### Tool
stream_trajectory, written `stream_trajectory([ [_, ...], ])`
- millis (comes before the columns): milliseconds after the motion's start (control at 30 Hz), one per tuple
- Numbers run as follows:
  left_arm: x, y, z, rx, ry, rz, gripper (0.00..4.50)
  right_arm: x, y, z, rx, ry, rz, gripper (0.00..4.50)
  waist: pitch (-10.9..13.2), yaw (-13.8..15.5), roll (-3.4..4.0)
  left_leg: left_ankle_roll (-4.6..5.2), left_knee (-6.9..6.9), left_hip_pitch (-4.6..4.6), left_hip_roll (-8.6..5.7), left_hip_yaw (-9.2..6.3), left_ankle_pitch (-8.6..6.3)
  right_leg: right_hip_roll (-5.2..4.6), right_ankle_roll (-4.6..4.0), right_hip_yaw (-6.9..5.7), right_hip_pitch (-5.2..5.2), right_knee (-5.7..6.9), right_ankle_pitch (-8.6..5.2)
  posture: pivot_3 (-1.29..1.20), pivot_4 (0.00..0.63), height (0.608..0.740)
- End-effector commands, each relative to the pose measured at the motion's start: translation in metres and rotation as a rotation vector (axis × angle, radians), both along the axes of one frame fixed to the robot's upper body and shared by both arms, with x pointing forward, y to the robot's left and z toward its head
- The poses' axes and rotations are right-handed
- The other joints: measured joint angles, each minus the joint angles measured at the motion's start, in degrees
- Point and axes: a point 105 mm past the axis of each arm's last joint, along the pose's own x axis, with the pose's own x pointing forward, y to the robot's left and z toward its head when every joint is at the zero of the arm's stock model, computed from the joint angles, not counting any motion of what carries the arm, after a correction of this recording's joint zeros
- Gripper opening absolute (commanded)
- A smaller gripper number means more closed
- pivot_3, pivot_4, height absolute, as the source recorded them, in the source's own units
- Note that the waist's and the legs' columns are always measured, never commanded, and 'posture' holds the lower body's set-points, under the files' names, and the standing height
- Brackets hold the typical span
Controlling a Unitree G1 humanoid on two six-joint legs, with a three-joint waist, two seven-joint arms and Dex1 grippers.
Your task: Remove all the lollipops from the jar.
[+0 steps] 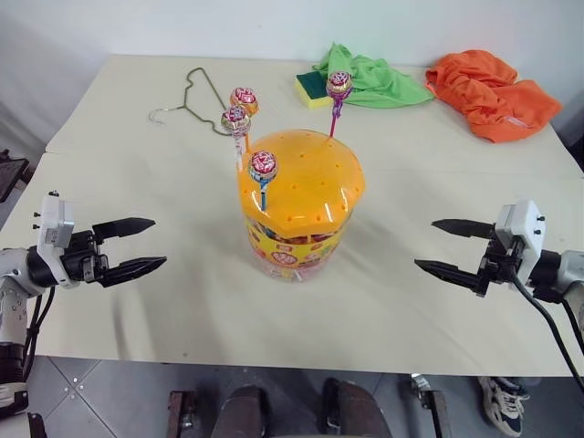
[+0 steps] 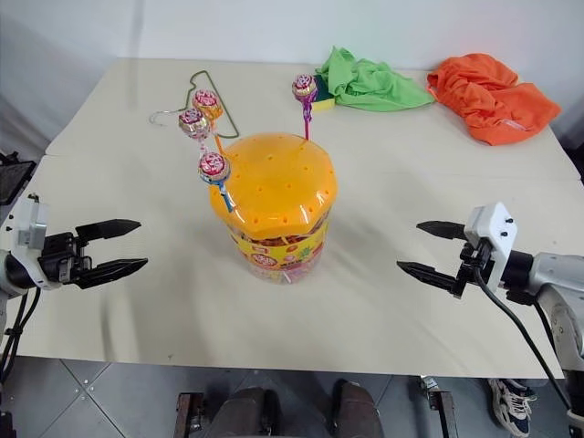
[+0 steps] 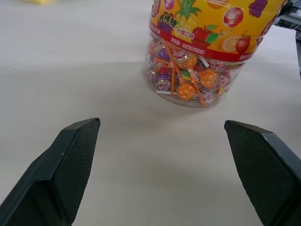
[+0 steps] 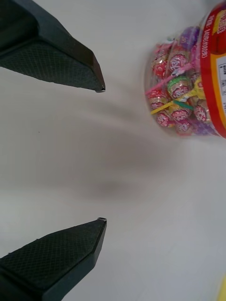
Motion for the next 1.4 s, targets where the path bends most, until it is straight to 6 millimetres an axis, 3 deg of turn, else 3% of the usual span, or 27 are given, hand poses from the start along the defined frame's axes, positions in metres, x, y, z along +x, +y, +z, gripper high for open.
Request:
stream_trajectory([
  [33, -0.005, 0.000, 0.013, 0.020, -0.068, -0.016, 4.50, 0.000, -0.002, 0.011, -0.018, -0.056, -0.003, 4.48, 0.00, -0.01, 0.00, 0.00, 0.04, 0.00, 0.01, 0.00, 0.00, 0.00, 0.00, 0.00, 0.00, 0.04, 0.00, 0.00, 0.150, 0.740],
  [300, -0.005, -0.013, 0.029, 0.026, -0.090, 0.007, 4.50, 0.000, -0.004, 0.015, -0.015, -0.060, -0.003, 4.48, 0.01, 0.04, -0.02, 0.04, 0.47, -0.03, 0.01, -0.02, -0.03, -0.05, 0.00, 0.12, 0.01, 0.38, 0.00, 0.00, 0.150, 0.740],
  [433, -0.011, -0.033, 0.045, 0.064, -0.193, -0.054, 4.50, -0.006, -0.005, 0.020, -0.013, -0.068, 0.025, 4.48, 0.01, 0.04, -0.02, 0.04, 0.54, -0.02, 0.01, -0.01, -0.03, -0.05, 0.00, 0.15, 0.01, 0.43, 0.00, 0.00, 0.150, 0.740],
  [667, -0.022, -0.066, 0.086, 0.014, -0.281, -0.143, 4.50, -0.012, 0.011, 0.052, 0.072, -0.106, 0.126, 4.48, 0.01, 0.00, -0.02, 0.05, 0.65, -0.02, 0.02, -0.03, -0.03, -0.06, -0.01, 0.21, 0.01, 0.56, 0.00, 0.00, 0.150, 0.740],
  [767, -0.032, -0.096, 0.090, -0.009, -0.296, -0.241, 4.50, -0.011, 0.013, 0.052, 0.085, -0.104, 0.151, 4.48, 0.01, 0.00, -0.03, 0.05, 0.65, 0.03, 0.02, -0.03, -0.03, -0.06, -0.01, 0.25, 0.02, 0.59, 0.00, 0.00, 0.150, 0.740],
  [933, -0.039, -0.127, 0.096, -0.044, -0.337, -0.362, 4.50, -0.016, 0.023, 0.058, 0.092, -0.108, 0.222, 4.48, 0.01, 0.15, -0.03, 0.09, 0.72, -0.02, -0.08, -0.08, -0.02, -0.12, 0.00, 0.25, 0.04, 0.63, 0.01, 0.00, 0.150, 0.740],
  [1400, -0.019, -0.148, 0.104, -0.094, -0.387, -0.439, 4.50, -0.036, 0.048, 0.085, 0.160, -0.202, 0.293, 4.48, 0.01, 0.28, -0.04, 0.11, 0.84, -0.02, -0.10, -0.11, -0.01, -0.11, 0.01, 0.24, 0.07, 0.68, 0.01, 0.00, 0.150, 0.740],
])
